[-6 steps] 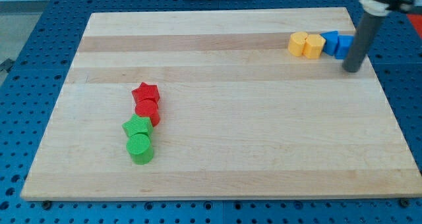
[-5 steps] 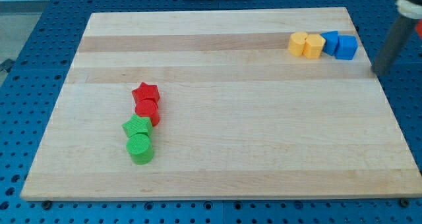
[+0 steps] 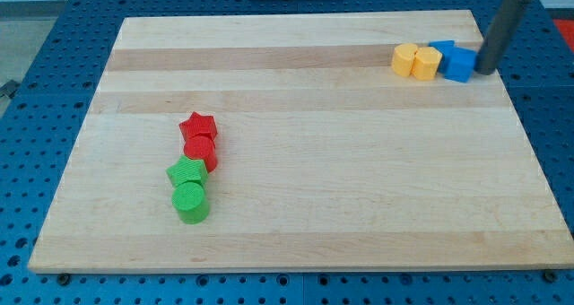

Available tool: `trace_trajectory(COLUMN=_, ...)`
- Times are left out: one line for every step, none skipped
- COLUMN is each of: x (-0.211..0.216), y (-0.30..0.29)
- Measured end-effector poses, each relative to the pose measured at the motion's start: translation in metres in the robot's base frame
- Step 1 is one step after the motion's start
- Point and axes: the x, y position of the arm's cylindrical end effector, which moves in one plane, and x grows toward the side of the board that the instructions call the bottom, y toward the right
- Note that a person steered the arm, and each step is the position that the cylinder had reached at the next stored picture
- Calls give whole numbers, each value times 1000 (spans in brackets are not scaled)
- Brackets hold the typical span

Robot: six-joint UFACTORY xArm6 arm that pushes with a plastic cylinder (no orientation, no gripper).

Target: Move the blue blocks along with the yellow blocks towards the left

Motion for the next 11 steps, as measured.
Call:
trace_trajectory(x=0, y=-40)
trace_trajectory(x=0, y=-80)
trace_trajectory(x=2, y=-92)
trace_trajectory(x=14, y=-78)
trace_trajectory(x=16, y=-54)
trace_trajectory(x=7, y=-36)
trace_trajectory(x=-18, y=-35)
trace_trajectory(x=-41, y=-41)
trace_trajectory(x=-44, y=-73)
trace_trajectory(x=-44, y=-83)
trace_trajectory(x=-28, y=-77)
